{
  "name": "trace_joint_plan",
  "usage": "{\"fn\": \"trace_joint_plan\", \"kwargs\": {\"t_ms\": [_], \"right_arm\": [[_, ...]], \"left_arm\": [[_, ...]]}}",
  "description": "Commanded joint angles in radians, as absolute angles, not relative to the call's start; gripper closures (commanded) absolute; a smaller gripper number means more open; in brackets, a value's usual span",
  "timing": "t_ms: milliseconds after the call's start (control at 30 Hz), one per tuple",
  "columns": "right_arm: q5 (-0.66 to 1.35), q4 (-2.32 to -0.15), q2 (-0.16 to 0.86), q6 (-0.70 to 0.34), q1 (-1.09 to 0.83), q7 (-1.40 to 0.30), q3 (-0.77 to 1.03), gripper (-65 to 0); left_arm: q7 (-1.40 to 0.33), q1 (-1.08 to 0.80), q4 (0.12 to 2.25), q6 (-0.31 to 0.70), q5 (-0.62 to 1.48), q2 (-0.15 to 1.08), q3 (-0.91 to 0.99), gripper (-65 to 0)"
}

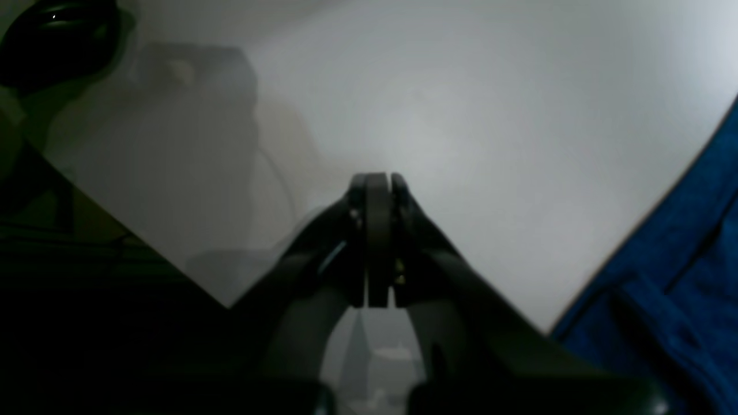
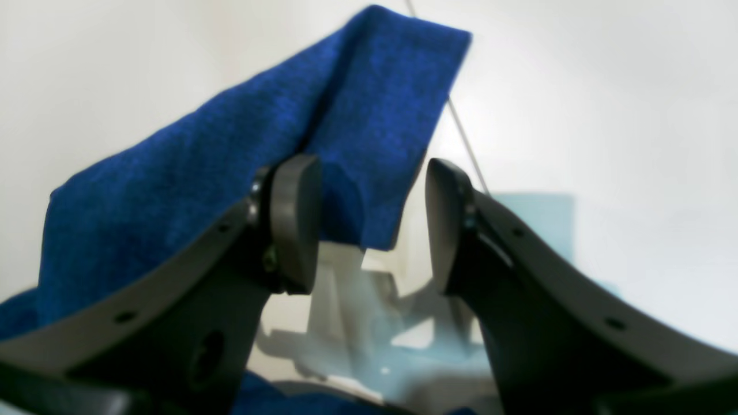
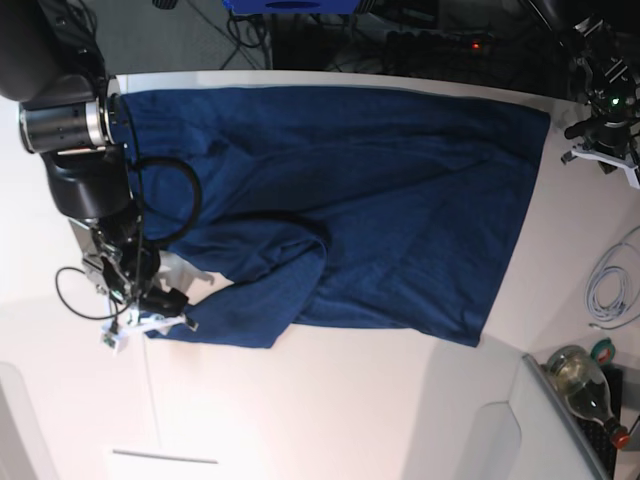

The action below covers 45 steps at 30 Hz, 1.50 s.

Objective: Layout the t-shirt on the table in an organized manner, then fold the t-shirt properly

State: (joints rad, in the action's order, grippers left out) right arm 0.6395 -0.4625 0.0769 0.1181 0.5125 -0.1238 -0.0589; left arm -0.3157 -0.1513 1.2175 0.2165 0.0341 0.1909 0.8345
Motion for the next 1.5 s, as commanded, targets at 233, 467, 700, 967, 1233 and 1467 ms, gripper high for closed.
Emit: {"fn": "trace_joint_plan", "kwargs": {"t_ms": [233,467,700,967,1233,1467], "right_arm": [[0.645,-0.444,0.067,0.107,0.541,-0.157,-0.061,-3.9],[0.644,-0.552,0.090,0.104,0.556,-0.162,-0.062,-2.3],[0.644,-0.704,0.137,0.104,0.598,-0.159,-0.288,-2.3],[0.644,-0.863,0.139,0.045,0.593,-0.166,-0.328,-2.3],[0.644,-1.297,0.139,0.018,0.424,-0.320,-0.417,-2.3],[0.645,-1.549,0.081,0.022,0.335,-0.426,-0.484,-2.3]], "left_arm": [[-0.289,-0.130,1.170,0.216,0.039,0.222,0.837,0.0],[-0.289,-0.130,1.178,0.216,0.039,0.222,0.837,0.0],[-0.289,-0.130,1.178,0.216,0.038,0.222,0.837,0.0],[-0.292,-0.131,1.179,0.216,0.038,0.223,0.840,0.0],[-0.289,-0.131,1.179,0.216,0.038,0.223,0.843,0.0],[-0.294,-0.128,1.198,0.216,0.038,0.223,0.839,0.0]]}}
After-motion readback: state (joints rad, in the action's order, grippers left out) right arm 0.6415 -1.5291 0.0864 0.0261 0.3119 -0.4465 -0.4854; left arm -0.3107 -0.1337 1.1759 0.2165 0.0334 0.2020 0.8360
